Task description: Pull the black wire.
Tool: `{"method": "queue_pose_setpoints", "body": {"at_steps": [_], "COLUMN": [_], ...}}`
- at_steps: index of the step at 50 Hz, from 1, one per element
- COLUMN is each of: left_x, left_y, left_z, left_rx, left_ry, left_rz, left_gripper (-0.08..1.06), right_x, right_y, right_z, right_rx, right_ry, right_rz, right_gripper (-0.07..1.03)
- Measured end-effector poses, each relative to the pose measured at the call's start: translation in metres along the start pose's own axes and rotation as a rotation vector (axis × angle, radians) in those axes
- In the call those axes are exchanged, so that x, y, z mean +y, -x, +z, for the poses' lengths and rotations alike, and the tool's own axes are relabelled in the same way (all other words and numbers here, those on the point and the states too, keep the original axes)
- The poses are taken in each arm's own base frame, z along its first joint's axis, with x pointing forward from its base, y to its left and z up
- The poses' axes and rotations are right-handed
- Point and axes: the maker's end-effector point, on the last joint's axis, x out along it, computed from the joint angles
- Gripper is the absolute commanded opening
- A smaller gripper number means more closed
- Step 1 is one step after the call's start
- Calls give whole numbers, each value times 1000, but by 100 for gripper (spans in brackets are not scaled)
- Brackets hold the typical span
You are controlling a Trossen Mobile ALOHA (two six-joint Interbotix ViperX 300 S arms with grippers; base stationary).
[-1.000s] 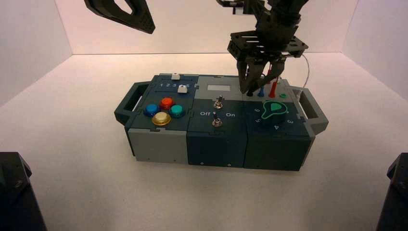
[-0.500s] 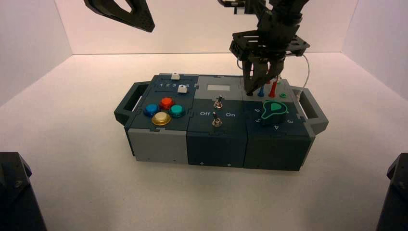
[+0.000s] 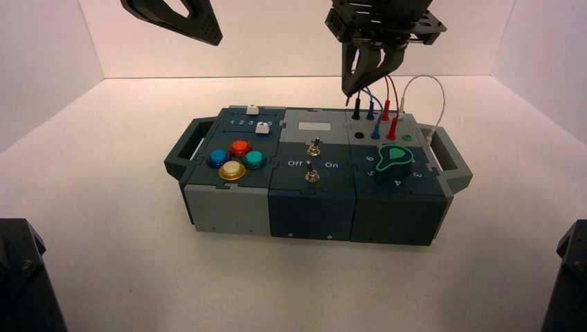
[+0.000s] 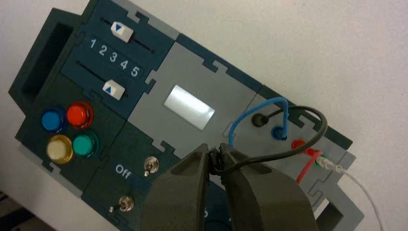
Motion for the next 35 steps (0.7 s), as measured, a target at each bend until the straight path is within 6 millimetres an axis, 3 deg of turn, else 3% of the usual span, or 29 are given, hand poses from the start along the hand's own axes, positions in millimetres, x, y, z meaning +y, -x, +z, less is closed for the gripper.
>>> {"method": "queue_pose_setpoints", "body": {"at_steps": [3,10,19,27,35], "left_x": [0,0,1,1,1], "left_y": [1,2,4,4,4], "left_z": [1,0,0,0,-1], "left_rx": [-5,-10,-16,-16,-14], "left_ry": [0,-5,-10,-14,-17], "left_rz": [0,2,5,8,9], "left_gripper": [-3,-3,-3,-3,-3], "right_x": [0,3,7,11,13], "right_y": [-2,-8,-3,15,28], "right_z": [1,5,7,9,-1], "right_rx": [0,0,-10,-41,-14], "right_ry": [1,10,21,23,14], "right_rz": [0,2,8,20,33], "right_gripper": [31,33,51,51,51]}}
